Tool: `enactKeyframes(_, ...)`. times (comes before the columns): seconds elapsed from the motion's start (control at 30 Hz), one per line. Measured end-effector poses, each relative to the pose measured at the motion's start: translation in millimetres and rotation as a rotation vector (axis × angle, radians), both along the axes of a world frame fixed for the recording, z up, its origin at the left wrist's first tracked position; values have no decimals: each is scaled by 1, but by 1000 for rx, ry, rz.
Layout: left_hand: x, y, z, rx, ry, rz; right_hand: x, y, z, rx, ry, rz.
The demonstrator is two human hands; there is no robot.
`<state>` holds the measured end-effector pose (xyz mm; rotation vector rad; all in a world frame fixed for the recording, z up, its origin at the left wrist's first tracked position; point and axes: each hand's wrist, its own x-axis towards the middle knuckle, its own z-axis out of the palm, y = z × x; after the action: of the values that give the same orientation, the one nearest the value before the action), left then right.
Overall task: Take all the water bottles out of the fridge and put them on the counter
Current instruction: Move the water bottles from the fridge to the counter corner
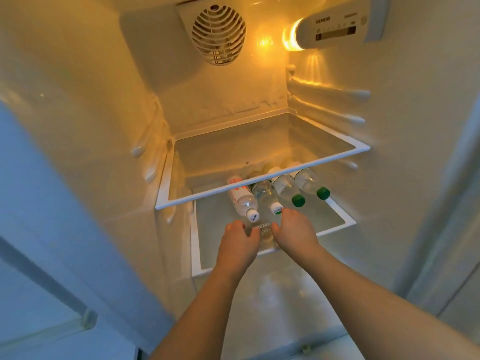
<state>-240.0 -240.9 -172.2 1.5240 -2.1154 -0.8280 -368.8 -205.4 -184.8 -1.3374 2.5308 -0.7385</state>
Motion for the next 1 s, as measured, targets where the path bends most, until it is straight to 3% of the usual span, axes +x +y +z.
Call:
enactKeyframes(0.23, -16, -39, -33, -97, 29, 10, -12, -23, -18, -46, 253, -28)
enactKeyframes(0.4, -25, -54, -50, -243, -6, 76, -16, -30, -32, -140, 262, -101)
enactKeyframes(0.53, -32, -60, -48, -248, -15, 148, -19, -39, -33, -119, 302, -61)
enactKeyframes(0.77, -33, -60, -48, -265, 21, 292, -25, -43, -36, -161, 203, -51)
enactKeyframes(1.0, -35, -59, -51, -310, -54, 297, -23, -43, -39, -174, 193, -82)
